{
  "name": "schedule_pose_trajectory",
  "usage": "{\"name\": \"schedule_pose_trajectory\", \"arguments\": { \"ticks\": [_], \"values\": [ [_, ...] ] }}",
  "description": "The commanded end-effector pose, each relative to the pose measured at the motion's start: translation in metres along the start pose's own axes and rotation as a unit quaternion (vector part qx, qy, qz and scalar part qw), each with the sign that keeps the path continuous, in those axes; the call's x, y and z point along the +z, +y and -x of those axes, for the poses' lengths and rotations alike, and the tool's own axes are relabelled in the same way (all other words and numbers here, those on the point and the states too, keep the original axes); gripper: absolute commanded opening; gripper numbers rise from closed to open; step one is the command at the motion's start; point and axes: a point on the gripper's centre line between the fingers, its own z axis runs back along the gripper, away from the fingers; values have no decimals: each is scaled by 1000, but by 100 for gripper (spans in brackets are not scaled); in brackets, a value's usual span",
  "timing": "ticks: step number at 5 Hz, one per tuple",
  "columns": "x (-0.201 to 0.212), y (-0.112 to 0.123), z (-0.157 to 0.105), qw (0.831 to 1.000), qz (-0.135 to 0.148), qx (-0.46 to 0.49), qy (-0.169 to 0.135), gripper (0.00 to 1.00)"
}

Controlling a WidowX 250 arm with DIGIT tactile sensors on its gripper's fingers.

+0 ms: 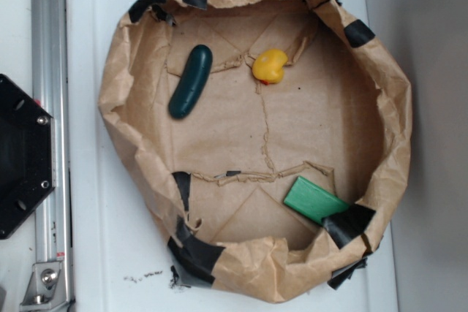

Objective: Grab the yellow duck.

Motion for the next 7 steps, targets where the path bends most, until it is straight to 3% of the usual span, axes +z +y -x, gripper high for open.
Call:
{"name": "schedule_pose_trajectory", "arguments": {
  "ticks": [1, 2, 3, 4, 5, 6, 7],
  "values": [
    [0, 0, 0, 1000, 0, 0, 0, 100],
    [-16, 28, -33, 998, -51, 46, -4, 100],
    [-36, 35, -69, 995, -59, 77, -16, 100],
    [-58, 42, -94, 983, -91, 152, -52, 100],
    [-85, 44, -111, 980, -63, 168, -87, 100],
    [-118, 48, -129, 970, -73, 208, -107, 100],
    [-139, 63, -138, 955, -110, 249, -114, 100]
  ]
}}
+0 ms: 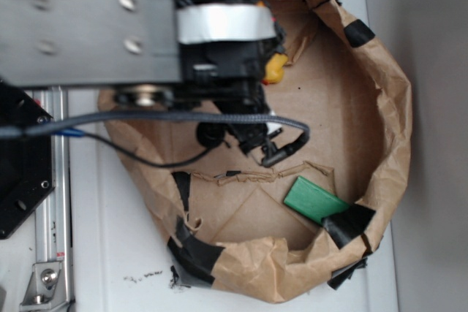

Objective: Grab the yellow duck.

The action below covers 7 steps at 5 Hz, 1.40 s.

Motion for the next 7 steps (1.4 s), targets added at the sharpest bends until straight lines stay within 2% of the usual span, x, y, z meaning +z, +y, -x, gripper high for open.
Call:
{"name": "schedule_pose_trajectory", "arguments": {
  "ticks": [1, 2, 3, 7],
  "values": [
    [-39, 13, -29, 997, -49, 57, -17, 100],
    [-49, 20, -28, 996, -62, 59, -14, 100],
    [-52, 28, -26, 997, -64, 35, 4, 100],
    [-52, 28, -26, 997, -64, 35, 4, 100]
  ]
}}
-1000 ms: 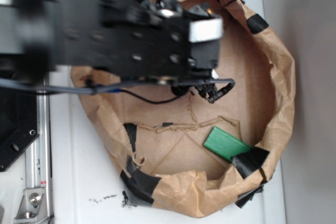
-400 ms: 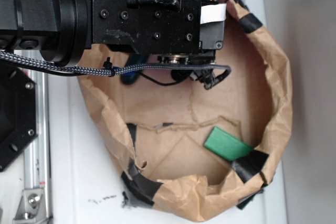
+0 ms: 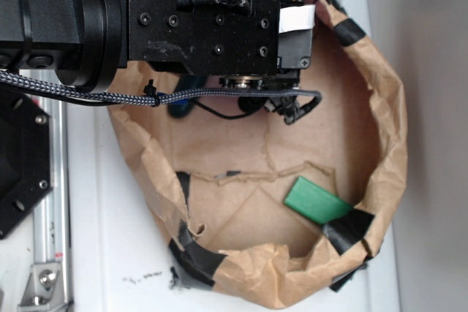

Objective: Grab the yellow duck.

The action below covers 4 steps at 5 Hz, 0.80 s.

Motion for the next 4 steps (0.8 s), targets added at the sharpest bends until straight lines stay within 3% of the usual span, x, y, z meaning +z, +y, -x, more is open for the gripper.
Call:
{"name": "schedule_pose_trajectory", "arguments": {
  "ticks": [1, 4],
  "values": [
    [10, 12, -15, 999, 19, 30, -30, 100],
    [-10, 22, -20, 999, 15, 36, -28, 100]
  ]
}}
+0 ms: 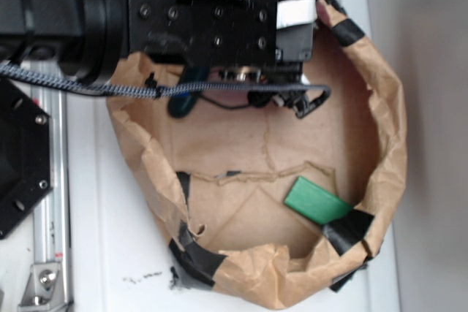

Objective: Grab the yellow duck.

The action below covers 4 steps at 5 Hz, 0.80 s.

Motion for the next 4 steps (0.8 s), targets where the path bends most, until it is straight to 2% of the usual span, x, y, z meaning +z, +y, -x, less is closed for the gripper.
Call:
{"name": "schedule_pose_trajectory", "arguments": {
  "ticks": [1, 4],
  "values": [
    [-1, 25, -11, 1000, 6, 13, -5, 100],
    [1, 22, -7, 1000, 3, -2, -9, 100]
  ]
}}
